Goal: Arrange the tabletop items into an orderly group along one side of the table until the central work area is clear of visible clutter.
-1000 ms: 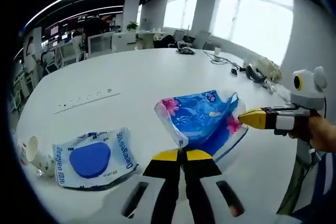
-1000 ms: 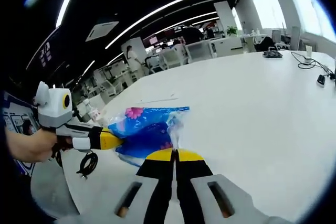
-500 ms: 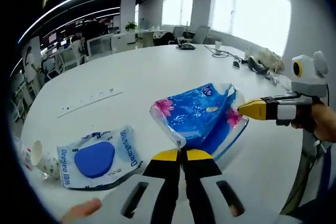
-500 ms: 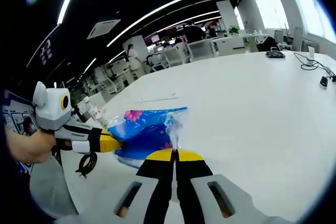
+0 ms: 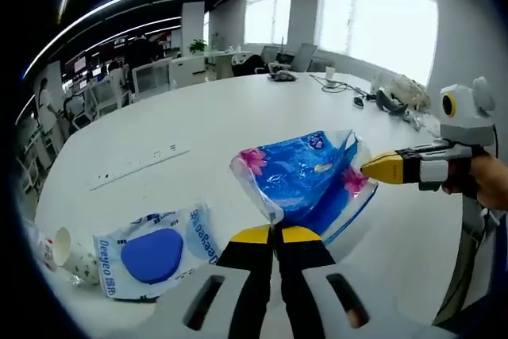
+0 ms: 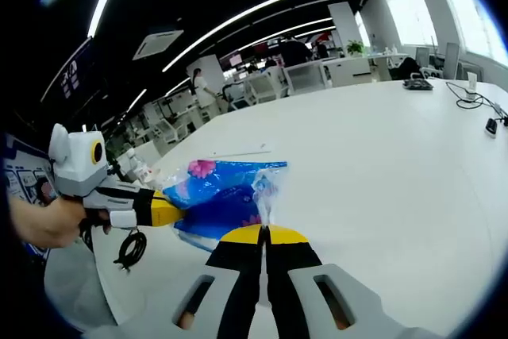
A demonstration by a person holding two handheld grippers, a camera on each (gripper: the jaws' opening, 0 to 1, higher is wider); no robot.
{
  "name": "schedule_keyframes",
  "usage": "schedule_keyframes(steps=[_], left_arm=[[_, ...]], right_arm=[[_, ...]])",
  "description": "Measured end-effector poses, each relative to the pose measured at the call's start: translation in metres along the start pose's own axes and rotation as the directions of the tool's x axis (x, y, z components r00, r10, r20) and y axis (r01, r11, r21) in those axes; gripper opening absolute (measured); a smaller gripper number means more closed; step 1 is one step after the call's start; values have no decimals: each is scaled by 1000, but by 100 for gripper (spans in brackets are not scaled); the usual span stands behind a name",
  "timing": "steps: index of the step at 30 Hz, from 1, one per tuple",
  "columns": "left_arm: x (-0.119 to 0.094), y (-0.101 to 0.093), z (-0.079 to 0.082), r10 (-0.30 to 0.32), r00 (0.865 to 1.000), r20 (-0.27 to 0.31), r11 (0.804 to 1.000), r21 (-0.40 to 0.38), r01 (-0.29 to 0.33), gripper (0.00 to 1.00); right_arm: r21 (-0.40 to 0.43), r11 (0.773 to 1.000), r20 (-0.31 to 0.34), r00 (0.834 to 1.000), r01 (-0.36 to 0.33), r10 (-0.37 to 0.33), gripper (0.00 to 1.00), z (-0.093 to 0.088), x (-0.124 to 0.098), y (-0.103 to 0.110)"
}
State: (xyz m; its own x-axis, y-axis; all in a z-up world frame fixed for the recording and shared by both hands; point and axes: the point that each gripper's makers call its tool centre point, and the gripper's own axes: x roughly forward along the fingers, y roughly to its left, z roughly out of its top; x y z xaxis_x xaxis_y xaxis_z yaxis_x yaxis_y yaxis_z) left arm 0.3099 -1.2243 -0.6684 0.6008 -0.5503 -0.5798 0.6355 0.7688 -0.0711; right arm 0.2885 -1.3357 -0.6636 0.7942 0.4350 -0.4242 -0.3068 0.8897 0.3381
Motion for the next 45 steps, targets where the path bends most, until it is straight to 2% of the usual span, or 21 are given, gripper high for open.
schedule_keyframes(steps=[2, 5, 13, 19, 25, 28, 45], left_arm=[[1, 1, -1, -5, 1000, -4, 1000, -16, 5, 1], [2, 1, 0, -6, 1000, 3, 1000, 13, 6, 1], [5, 7, 4, -6, 1000, 13, 1000, -8, 6, 1], [10, 12, 2, 0, 1000, 0, 1000, -26, 0, 1], [16, 19, 0, 9, 1000, -20, 996, -89, -11, 1], [20, 22, 0, 15, 1000, -19, 995, -95, -17, 2], [47, 29, -18, 21, 996, -87, 988, -151, -34, 2]], right_arm=[[2, 1000, 7, 1000, 2, -3, 0, 2, 0, -2], [3, 1000, 7, 1000, 3, -3, 0, 3, 2, -3], [14, 1000, 10, 1000, -1, 0, 0, 4, 5, -4], [9, 1000, 7, 1000, -4, 4, 0, 5, 10, -3], [10, 1000, -1, 1000, -5, 5, 0, 5, 17, -3], [12, 1000, -8, 1000, -3, 3, 0, 3, 21, -5], [23, 1000, -69, 998, 13, -12, 0, -15, 43, -21]])
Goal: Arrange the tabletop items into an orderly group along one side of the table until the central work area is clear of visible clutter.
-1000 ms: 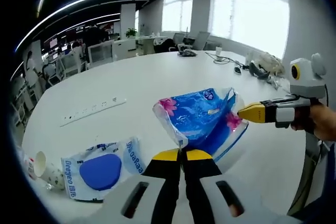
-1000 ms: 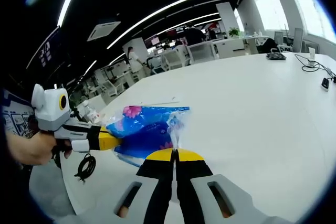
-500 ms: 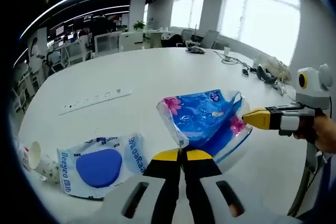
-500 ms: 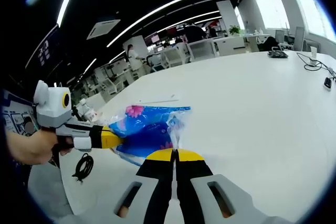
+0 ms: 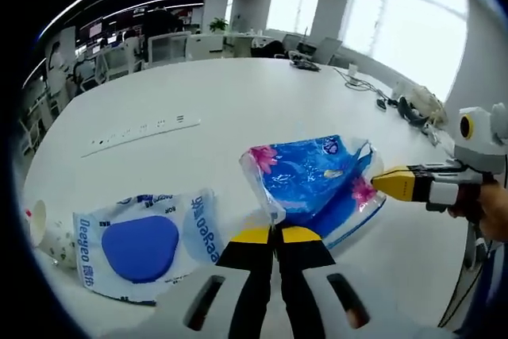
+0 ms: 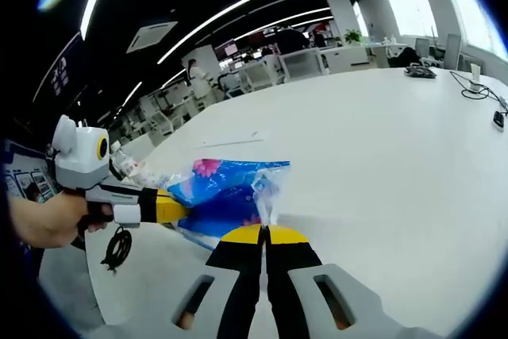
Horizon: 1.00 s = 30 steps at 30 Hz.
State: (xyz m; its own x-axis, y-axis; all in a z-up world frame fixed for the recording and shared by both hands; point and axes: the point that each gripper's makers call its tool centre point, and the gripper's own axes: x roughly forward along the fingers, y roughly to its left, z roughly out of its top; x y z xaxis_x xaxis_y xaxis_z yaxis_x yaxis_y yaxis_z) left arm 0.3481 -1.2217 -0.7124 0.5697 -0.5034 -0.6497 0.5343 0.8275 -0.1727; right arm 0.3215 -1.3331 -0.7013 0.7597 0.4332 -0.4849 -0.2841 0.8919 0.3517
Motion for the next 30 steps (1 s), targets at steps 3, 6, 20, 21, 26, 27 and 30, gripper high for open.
schedule_keyframes(steps=[3, 6, 20, 21, 26, 27, 30], left_arm=[[3, 1, -2, 2, 1000, -11, 1000, -10, -2, 2], [6, 3, -3, 4, 1000, -20, 1000, -22, -4, 2], [20, 8, -17, 15, 998, -64, 998, -54, -19, 2], [21, 8, -18, 15, 997, -69, 998, -62, -19, 2], [22, 10, -22, 21, 996, -84, 997, -72, -27, 2], [22, 10, -23, 23, 996, -85, 997, -74, -29, 2], [23, 11, -23, 26, 996, -85, 996, -85, -34, 2]], right_arm=[[1, 1000, -7, 1000, 1, -1, 0, -2, 3, -2], [4, 1000, -16, 1000, 2, -2, 0, -4, 8, -4], [10, 1000, -70, 997, 14, -14, 0, -22, 18, -13], [13, 1000, -72, 997, 16, -15, 0, -22, 18, -14], [12, 1000, -85, 996, 18, -17, 0, -27, 22, -14], [11, 1000, -87, 996, 20, -19, 0, -28, 22, -14], [21, 1000, -87, 996, 23, -21, 0, -28, 24, -16]])
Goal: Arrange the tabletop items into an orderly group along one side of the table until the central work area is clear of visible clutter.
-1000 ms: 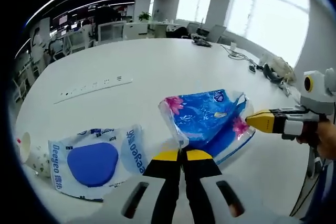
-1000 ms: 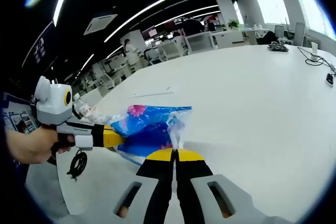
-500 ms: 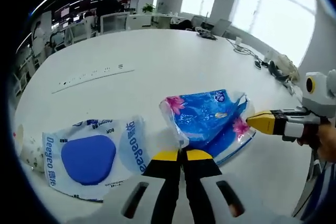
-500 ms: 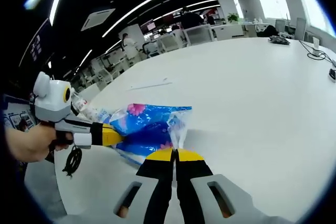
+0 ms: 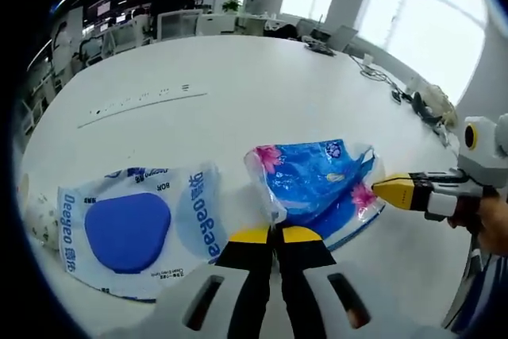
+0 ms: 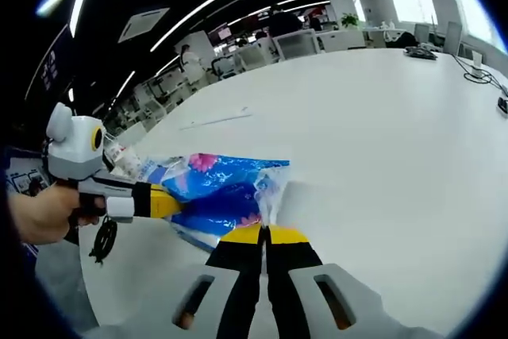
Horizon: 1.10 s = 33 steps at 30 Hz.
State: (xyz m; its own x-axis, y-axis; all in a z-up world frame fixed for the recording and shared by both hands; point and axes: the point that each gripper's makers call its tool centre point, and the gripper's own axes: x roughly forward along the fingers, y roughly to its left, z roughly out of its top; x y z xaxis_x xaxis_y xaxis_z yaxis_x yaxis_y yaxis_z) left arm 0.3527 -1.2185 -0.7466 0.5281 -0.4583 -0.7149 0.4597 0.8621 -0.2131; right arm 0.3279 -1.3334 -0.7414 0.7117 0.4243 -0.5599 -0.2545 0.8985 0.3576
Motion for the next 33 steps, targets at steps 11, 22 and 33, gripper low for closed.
schedule_keyframes(steps=[11, 22, 33], left_arm=[[3, 0, -1, 3, 1000, 1, 999, -37, -3, 2], [5, 2, 0, 7, 1000, 4, 998, -62, -7, 3], [1, 6, -1, 29, 1000, -3, 999, -46, -29, 5]], right_arm=[[38, 999, -15, 1000, 9, -8, 0, -6, 3, -6], [0, 1000, -16, 999, 31, -31, 0, -7, 8, -9], [-57, 998, 25, 999, 38, -36, 22, -5, 6, -10]])
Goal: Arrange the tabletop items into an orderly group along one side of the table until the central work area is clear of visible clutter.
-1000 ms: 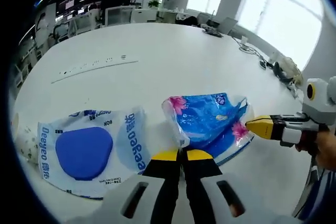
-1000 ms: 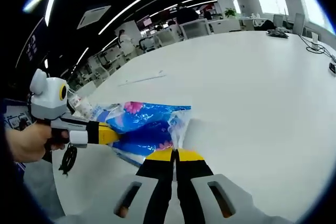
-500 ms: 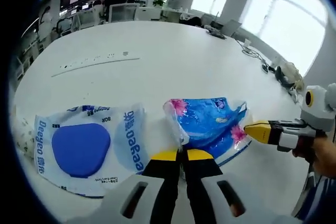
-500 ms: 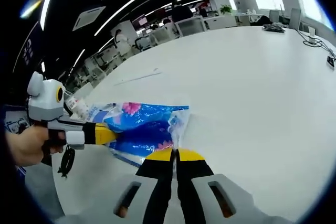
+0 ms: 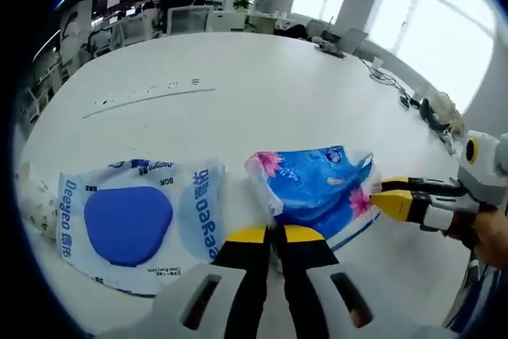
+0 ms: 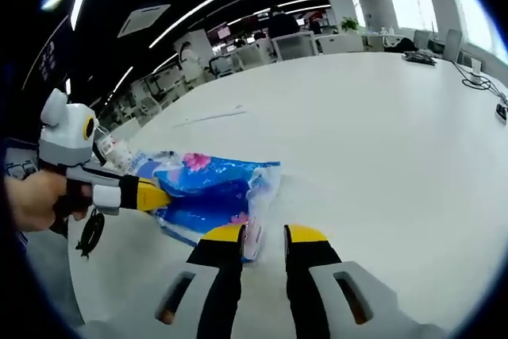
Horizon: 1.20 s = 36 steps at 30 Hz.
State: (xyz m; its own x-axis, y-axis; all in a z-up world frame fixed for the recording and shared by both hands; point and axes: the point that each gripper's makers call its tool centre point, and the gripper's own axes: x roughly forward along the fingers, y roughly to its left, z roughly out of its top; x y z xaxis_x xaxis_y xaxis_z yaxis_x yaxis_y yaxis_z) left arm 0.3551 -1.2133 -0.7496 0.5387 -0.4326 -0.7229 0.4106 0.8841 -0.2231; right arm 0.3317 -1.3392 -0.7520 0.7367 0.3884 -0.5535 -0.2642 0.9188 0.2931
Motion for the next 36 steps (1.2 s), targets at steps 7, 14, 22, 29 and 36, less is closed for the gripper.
schedule_keyframes(steps=[7, 14, 22, 29, 36], left_arm=[[-3, 0, 5, 9, 1000, 23, 1000, -13, -9, 9], [-14, -3, 7, 22, 999, 43, 1000, 5, -22, 13], [-37, 2, 16, 35, 996, 79, 998, 41, -38, 15], [-68, 1, 17, 14, 993, 121, 998, 66, -22, 15], [-117, 4, 12, -17, 982, 187, 998, 59, 6, 23]], right_arm=[[-20, 1000, 67, 998, -6, 7, 41, 12, -4, -2], [-118, 992, 85, 994, -51, 61, 24, 16, -15, 12], [-92, 992, 182, 978, -88, 103, 21, 44, -36, 31], [-93, 991, 191, 975, -99, 115, 21, 45, -51, 45], [-125, 986, 214, 968, -109, 134, 22, 51, -76, 58]])
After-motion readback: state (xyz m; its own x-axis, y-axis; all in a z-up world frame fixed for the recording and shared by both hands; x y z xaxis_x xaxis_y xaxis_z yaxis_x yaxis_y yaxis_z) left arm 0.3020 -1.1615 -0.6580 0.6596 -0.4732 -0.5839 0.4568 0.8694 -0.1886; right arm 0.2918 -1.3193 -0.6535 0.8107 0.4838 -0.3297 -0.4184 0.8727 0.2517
